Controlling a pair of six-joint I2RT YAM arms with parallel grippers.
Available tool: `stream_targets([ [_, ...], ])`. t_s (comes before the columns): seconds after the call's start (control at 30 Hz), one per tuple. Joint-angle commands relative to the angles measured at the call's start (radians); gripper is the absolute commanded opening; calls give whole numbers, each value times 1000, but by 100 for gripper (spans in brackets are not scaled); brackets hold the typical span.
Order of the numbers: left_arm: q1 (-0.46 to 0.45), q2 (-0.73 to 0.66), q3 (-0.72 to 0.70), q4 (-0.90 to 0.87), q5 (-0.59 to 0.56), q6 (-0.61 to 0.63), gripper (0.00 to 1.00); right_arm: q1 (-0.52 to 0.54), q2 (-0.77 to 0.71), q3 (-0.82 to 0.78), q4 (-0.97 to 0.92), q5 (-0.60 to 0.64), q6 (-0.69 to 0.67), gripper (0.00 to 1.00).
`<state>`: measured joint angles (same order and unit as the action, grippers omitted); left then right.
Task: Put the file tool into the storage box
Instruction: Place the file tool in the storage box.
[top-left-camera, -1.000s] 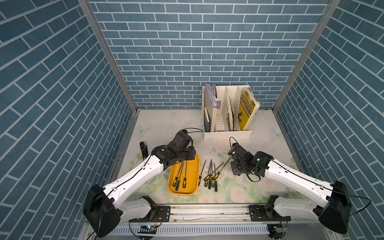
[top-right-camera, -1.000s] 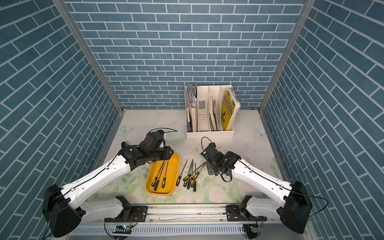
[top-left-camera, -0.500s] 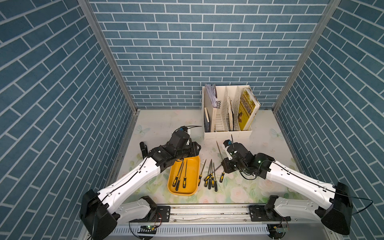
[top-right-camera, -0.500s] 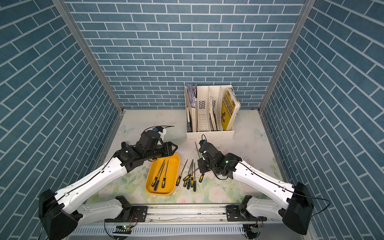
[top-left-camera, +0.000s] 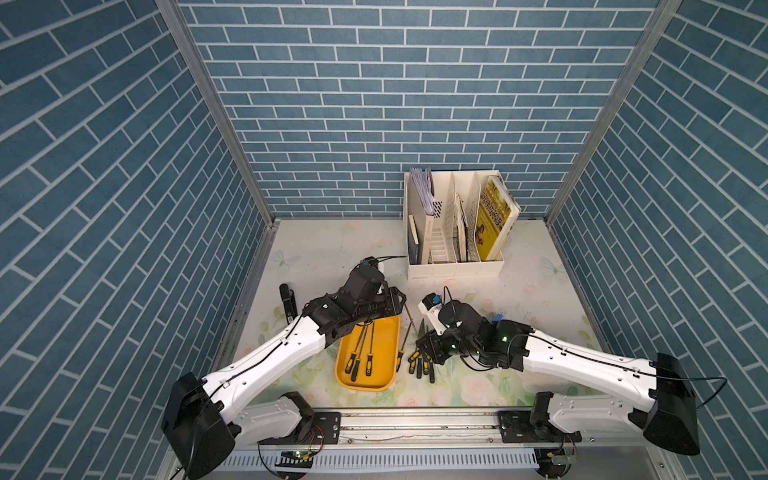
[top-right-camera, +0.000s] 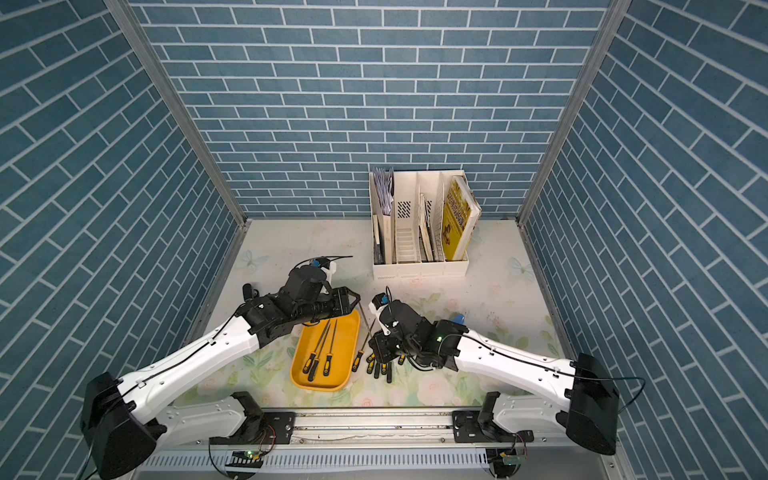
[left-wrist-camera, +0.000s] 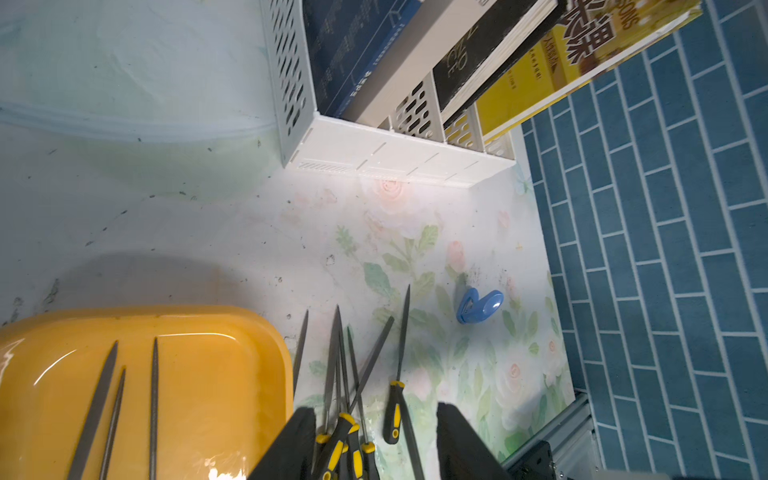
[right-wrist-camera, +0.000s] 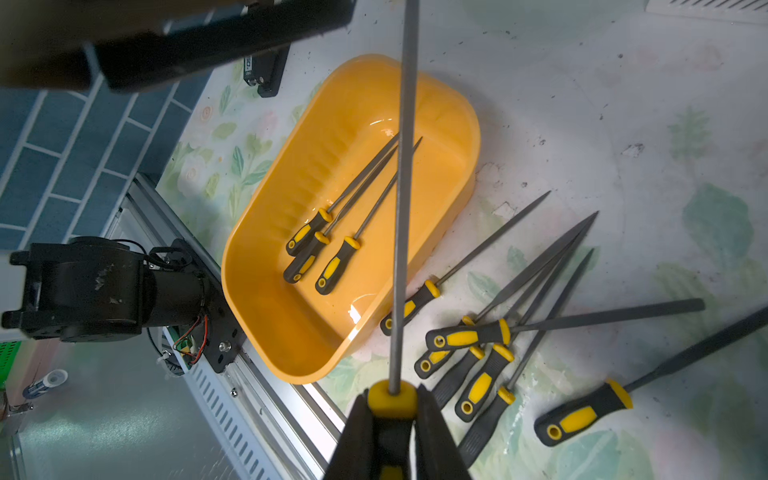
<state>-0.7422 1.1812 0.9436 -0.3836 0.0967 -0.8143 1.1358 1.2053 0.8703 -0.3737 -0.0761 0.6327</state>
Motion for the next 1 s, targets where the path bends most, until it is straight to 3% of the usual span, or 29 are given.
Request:
stream_targets([
  [0.0, -3, 6, -15, -14, -40, -9, 51, 21, 16, 22, 28, -5, 34, 2],
  [0.23, -3, 30, -32, 6, -47, -10, 45, 36, 34, 30, 62, -13, 43, 2],
  [0.47, -3, 30, -41, -3, -57, -15, 4, 39, 57, 36, 105, -38, 47, 2],
  [0.57, -2, 12, -36, -23, -83, -13, 0, 41, 67, 42, 118, -46, 47, 4],
  [0.63, 6, -5, -31, -43, -93, -9, 0, 41, 71, 42, 135, -60, 44, 13],
  [0.67, 12, -12, -30, -52, -97, -5, 0, 41, 71, 43, 140, -68, 40, 22],
  [0.73, 40, -36, -28, -73, -95, 11, 0, 41, 70, 54, 124, -57, 22, 50],
  [0.8, 82, -62, -22, -97, -80, 42, 0, 39, 59, 65, 83, -32, 10, 67],
  [0.87, 127, -79, -4, -139, -68, 89, 0, 33, 38, 74, 29, -5, 0, 78],
  [0.97, 168, -60, 41, -221, -88, 191, 0, -3, -11, 49, -30, 17, -3, 82],
])
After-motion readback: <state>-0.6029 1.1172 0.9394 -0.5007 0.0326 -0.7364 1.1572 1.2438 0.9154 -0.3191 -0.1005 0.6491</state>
